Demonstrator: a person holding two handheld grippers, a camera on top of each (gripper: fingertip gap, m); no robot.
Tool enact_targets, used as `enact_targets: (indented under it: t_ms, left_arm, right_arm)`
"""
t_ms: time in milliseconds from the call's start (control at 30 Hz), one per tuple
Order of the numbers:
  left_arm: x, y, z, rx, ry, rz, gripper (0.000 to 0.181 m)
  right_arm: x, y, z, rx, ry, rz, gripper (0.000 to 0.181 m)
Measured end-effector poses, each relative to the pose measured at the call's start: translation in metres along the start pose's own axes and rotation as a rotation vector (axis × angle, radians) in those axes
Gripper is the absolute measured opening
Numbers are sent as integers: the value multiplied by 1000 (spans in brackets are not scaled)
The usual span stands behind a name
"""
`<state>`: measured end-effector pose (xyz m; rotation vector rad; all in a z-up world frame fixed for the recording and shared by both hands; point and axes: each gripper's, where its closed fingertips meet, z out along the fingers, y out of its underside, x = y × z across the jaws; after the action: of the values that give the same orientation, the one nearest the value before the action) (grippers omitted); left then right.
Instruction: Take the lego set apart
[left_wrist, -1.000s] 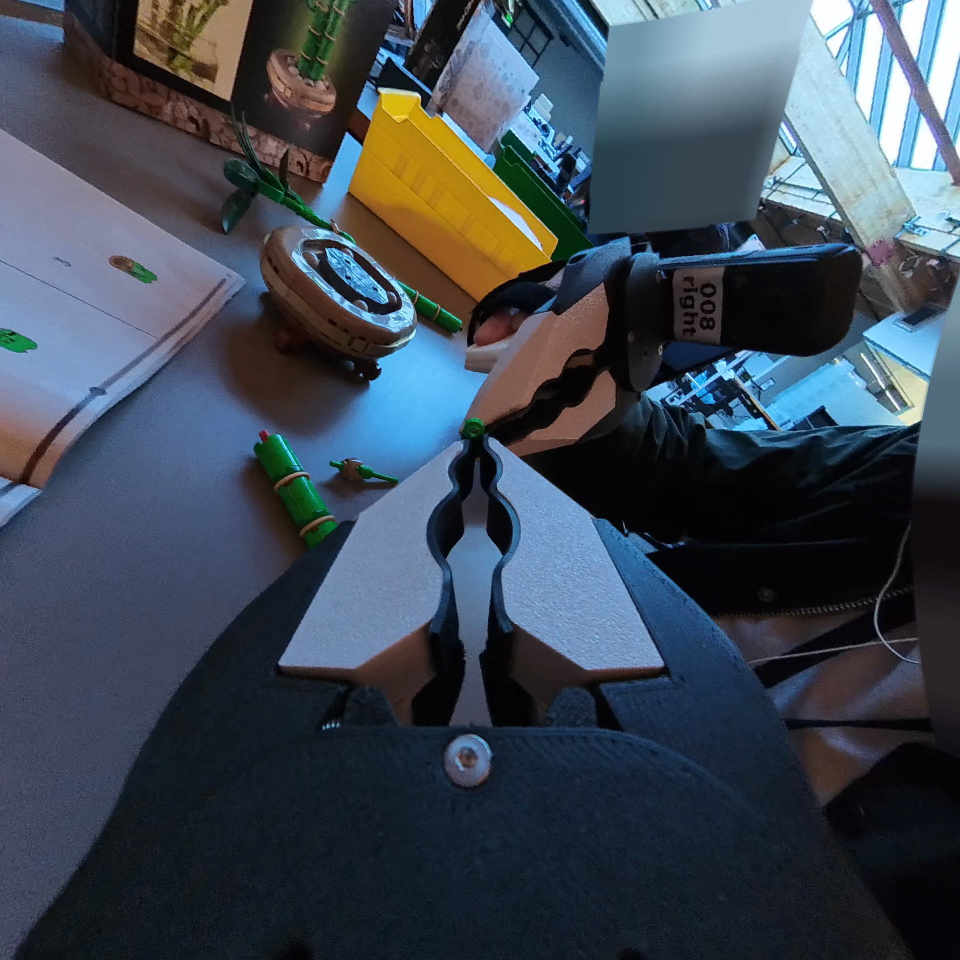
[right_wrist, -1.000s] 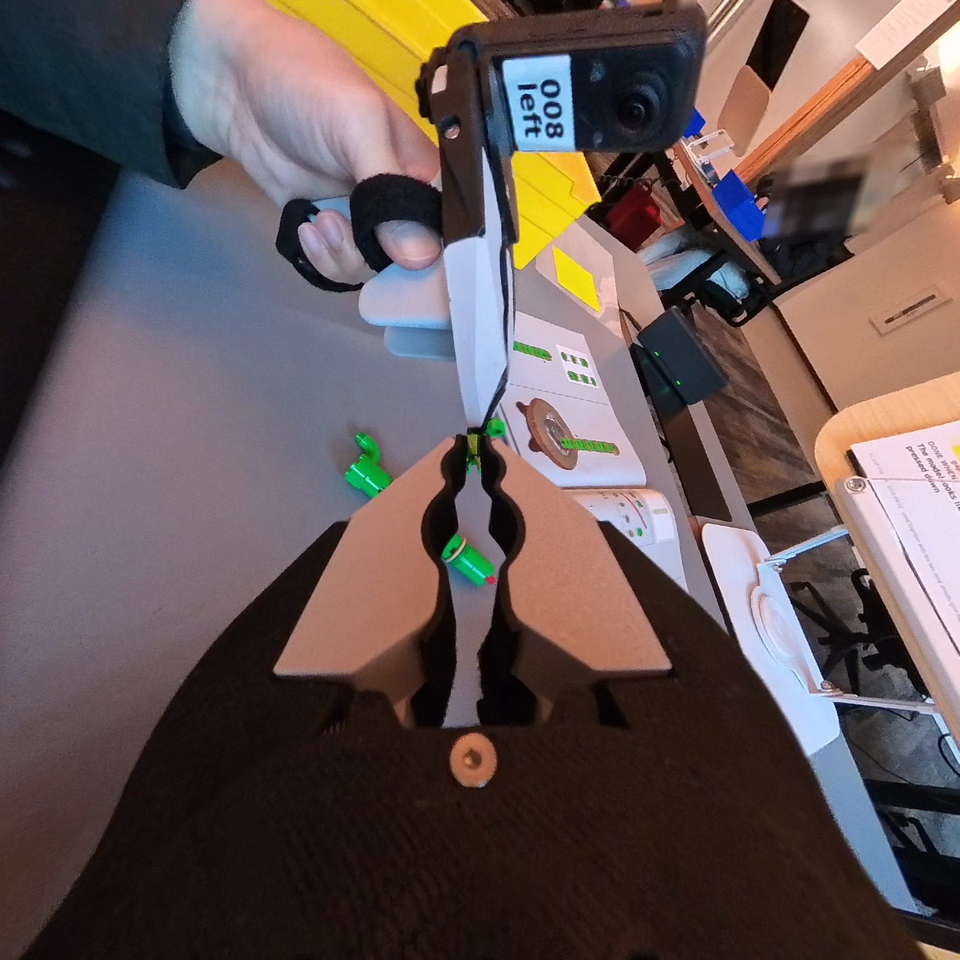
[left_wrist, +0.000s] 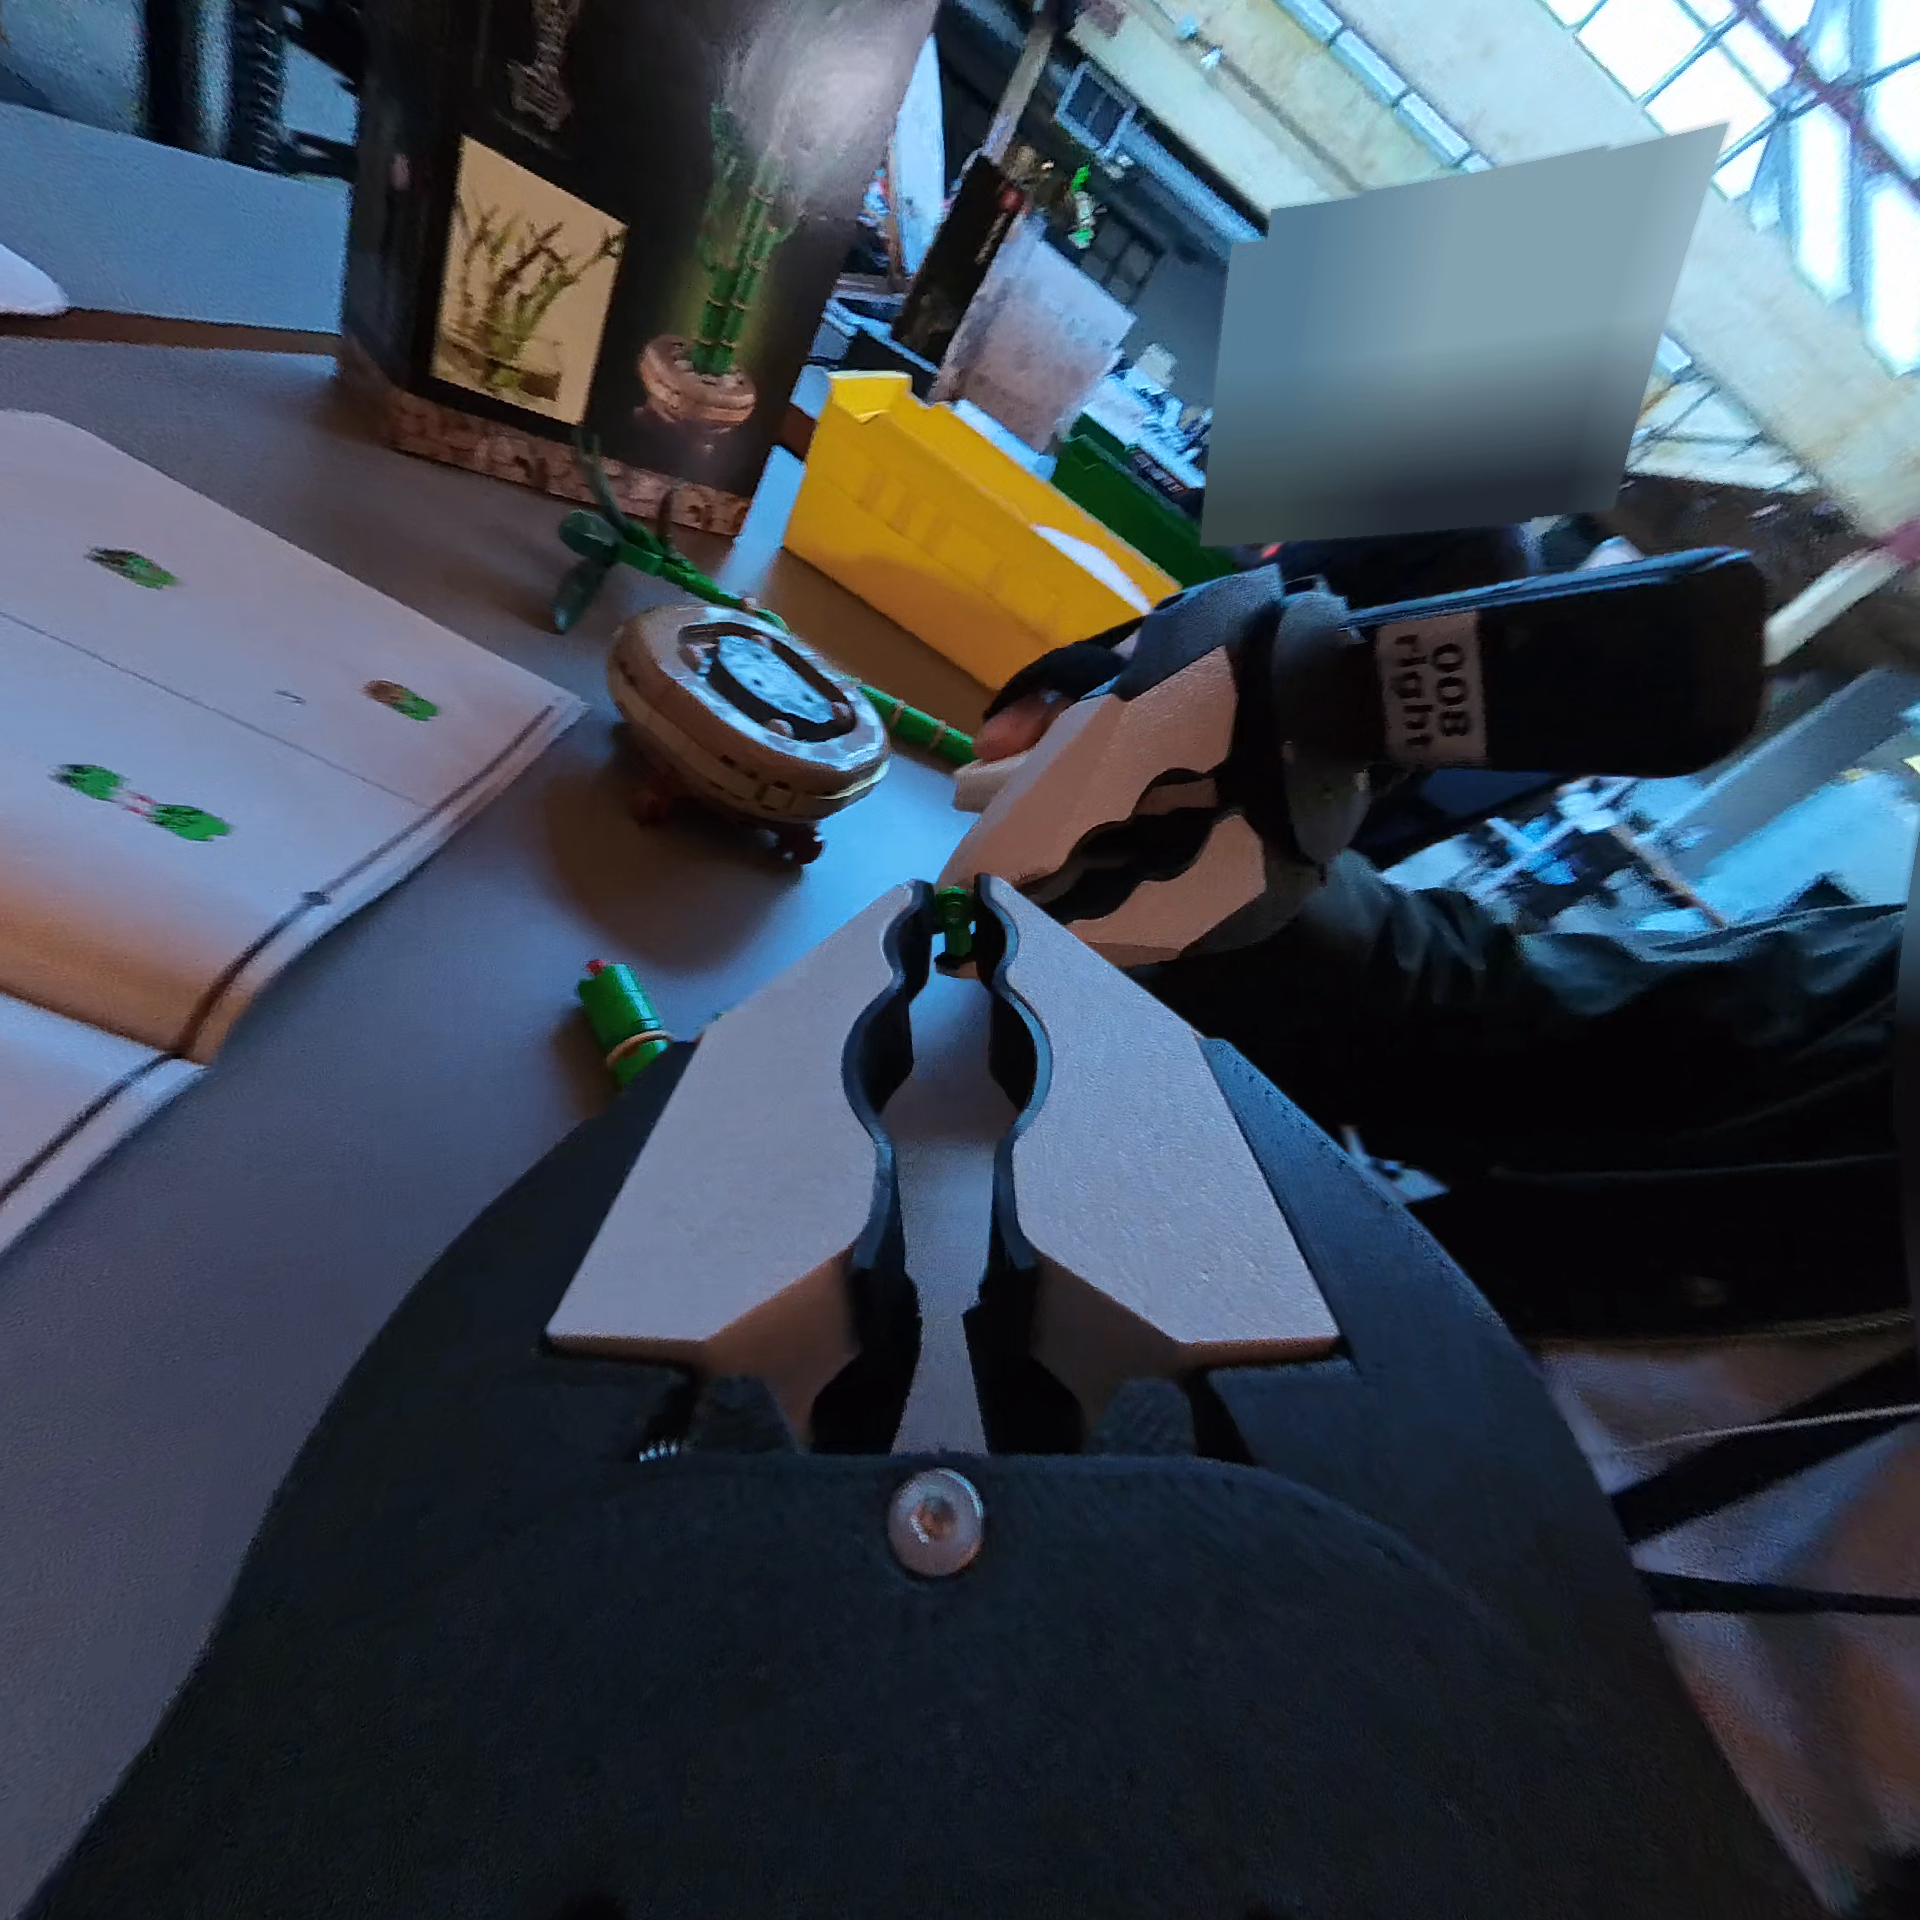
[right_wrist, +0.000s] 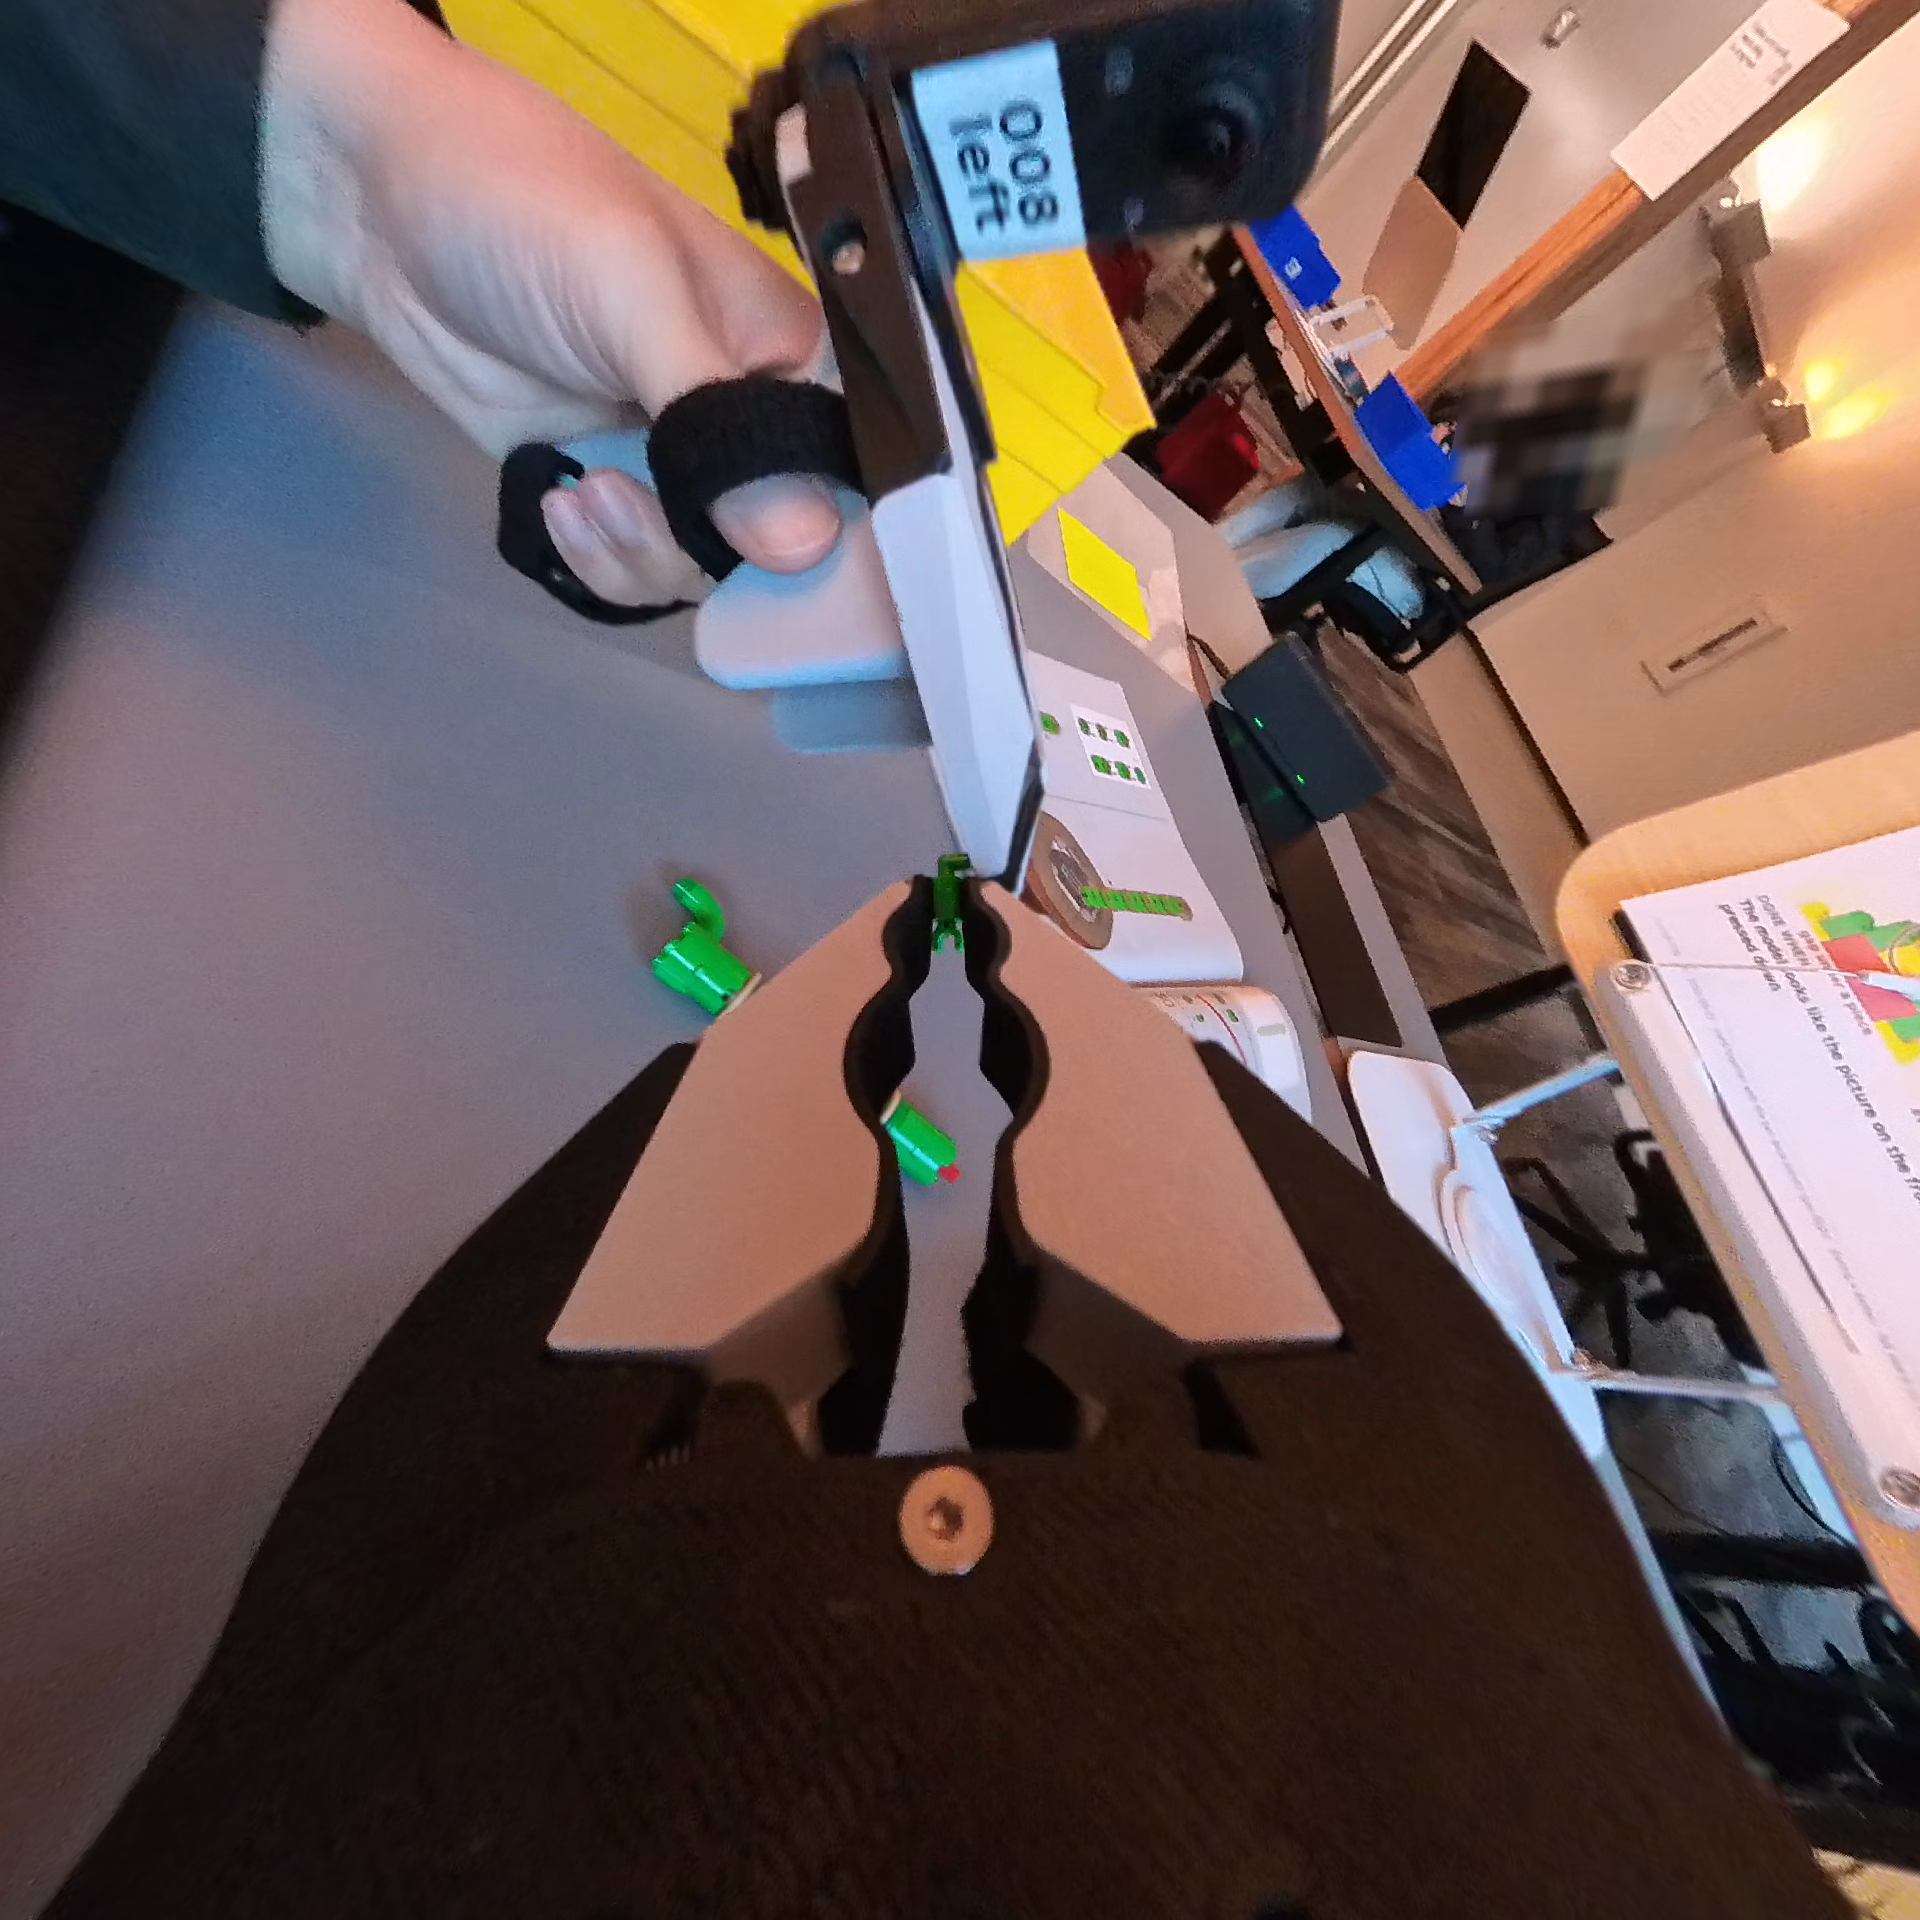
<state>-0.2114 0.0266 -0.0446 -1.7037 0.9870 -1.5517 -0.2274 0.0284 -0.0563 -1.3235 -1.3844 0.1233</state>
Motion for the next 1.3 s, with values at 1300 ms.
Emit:
enact_targets:
  t_ms: [1300]
  left_arm:
    - [-3,3,-7,3,143,-229,10]
  right_arm:
    - [-1,-2,3,-12,44,-41,5]
